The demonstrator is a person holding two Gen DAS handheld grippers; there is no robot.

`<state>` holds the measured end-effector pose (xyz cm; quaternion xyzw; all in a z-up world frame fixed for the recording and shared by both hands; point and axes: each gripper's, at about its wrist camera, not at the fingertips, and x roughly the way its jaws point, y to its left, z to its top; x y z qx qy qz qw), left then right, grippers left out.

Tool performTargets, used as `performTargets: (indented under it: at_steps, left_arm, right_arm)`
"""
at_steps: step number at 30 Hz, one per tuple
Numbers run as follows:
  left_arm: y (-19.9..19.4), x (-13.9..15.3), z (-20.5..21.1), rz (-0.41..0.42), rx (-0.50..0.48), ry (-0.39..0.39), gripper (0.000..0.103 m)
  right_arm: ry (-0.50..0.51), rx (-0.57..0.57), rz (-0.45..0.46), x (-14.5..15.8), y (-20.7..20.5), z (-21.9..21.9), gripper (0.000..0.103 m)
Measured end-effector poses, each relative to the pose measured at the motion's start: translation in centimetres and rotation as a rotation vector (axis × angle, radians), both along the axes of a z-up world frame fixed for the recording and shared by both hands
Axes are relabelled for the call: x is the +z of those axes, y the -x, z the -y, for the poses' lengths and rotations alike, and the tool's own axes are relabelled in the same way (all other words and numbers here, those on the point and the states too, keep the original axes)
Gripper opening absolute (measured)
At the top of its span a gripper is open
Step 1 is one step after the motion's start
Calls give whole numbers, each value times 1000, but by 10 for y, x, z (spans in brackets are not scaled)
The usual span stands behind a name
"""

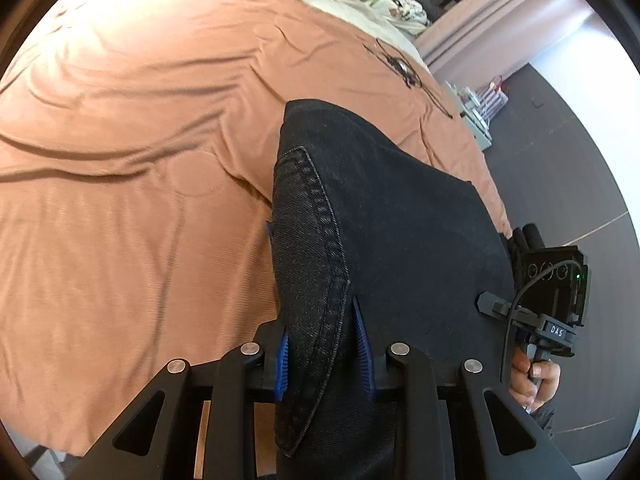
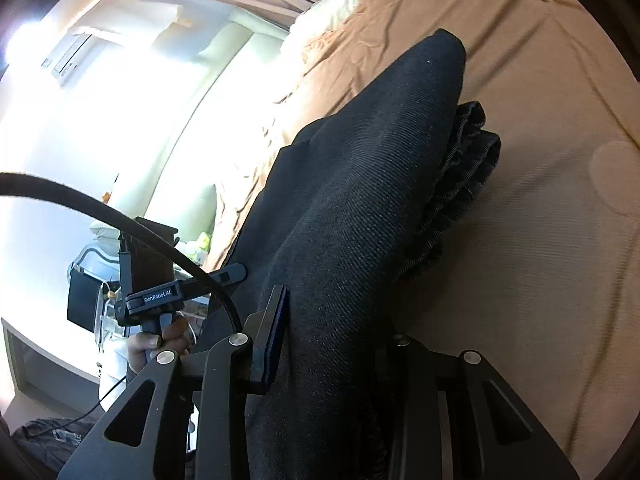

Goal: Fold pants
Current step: 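Grip the folded black pants with both tools and lift them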

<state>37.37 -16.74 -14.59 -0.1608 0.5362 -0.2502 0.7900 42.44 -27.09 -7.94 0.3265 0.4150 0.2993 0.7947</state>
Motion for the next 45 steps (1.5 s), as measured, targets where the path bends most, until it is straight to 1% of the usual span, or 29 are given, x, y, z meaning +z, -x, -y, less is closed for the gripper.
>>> performTargets:
  at_steps: [9,12,17,19,22,25,32,34,35,41,45]
  left_arm:
    - [4,30,-50,53,54,7,29]
    - [5,38,-67,70,63,6,28]
    - [2,52,-97,98,79,10,28]
    - [2,55,-108,106,87,8,28]
    - [1,60,-128,118,99,-1,28]
    - [1,66,-150,128,110,-7,27]
    - [4,80,-202,160,147,-39,27]
    - [6,81,-218,161,164,-44,27]
    - [7,82,-227,161,173,-46,27]
    - [9,88,-275,166,231,-75,27]
    - [13,88,-311,165,266,-74,27]
  right_arm:
    - [10,39,44,12,-8,0,30]
    - [16,47,57,15,-11,-19,30]
    - [25,58,76,11,-13,-29,30]
    - [28,61,80,7,-8,-26,30]
    - [34,64,86,8,-12,-44,30]
    - [40,75,95,8,-11,-54,30]
    - [45,109,117,5,-17,-65,30]
    - [36,124,122,2,-19,-69,30]
    - [33,134,124,1,-18,-61,30]
    - [23,183,128,-5,-25,-79,30]
    - [25,200,131,-8,-29,-89,30]
